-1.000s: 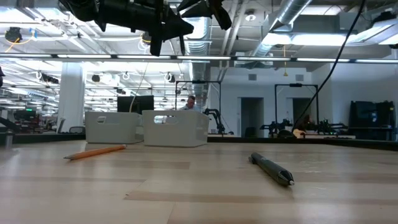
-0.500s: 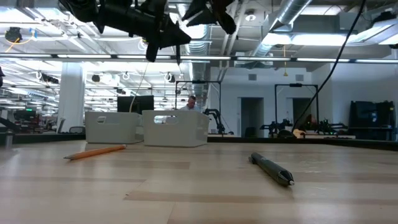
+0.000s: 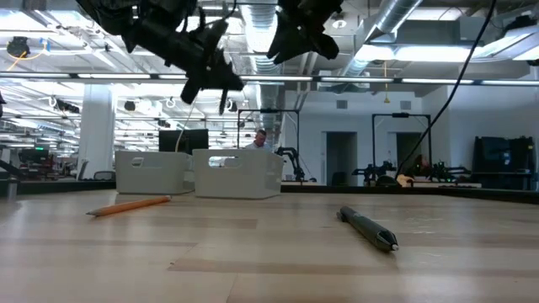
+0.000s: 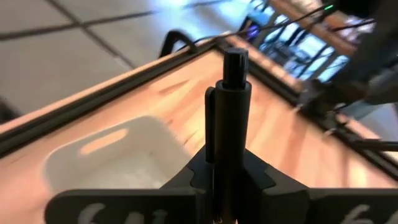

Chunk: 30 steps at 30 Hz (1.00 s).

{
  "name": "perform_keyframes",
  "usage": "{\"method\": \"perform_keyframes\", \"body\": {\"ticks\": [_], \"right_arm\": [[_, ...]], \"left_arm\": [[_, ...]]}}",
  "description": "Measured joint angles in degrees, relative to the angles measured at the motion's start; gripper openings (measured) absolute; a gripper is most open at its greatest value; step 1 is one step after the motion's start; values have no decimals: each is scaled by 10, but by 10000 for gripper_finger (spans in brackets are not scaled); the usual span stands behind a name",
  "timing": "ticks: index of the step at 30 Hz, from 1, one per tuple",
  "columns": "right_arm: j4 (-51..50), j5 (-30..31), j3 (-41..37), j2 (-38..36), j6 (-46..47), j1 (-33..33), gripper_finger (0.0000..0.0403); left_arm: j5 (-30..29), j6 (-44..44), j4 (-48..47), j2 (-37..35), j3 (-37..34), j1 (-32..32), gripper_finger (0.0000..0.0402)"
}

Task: Sort pens & pencils
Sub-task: Put the top black pen into the left gray bin

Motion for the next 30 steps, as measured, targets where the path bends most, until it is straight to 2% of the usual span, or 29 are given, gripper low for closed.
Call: {"method": "perform_keyframes", "body": {"ticks": [6,11,18,25,30], "right_arm": [[-16,0,0,0,0,0,112],[-25,0,0,0,0,0,112],[-32,0,0,0,0,-3,112],[-31,0,0,0,0,-6,112],[-29,0,0,0,-1,-6,112]], "left_arm": [[2,-5,-61,-2,0,41,10],[13,-28,-116,-4,0,79,27],[12,-12,-178,-42,0,130,10],[10,-24,-253,-85,0,189,29],[-8,-25,-269,-87,0,212,12]]}}
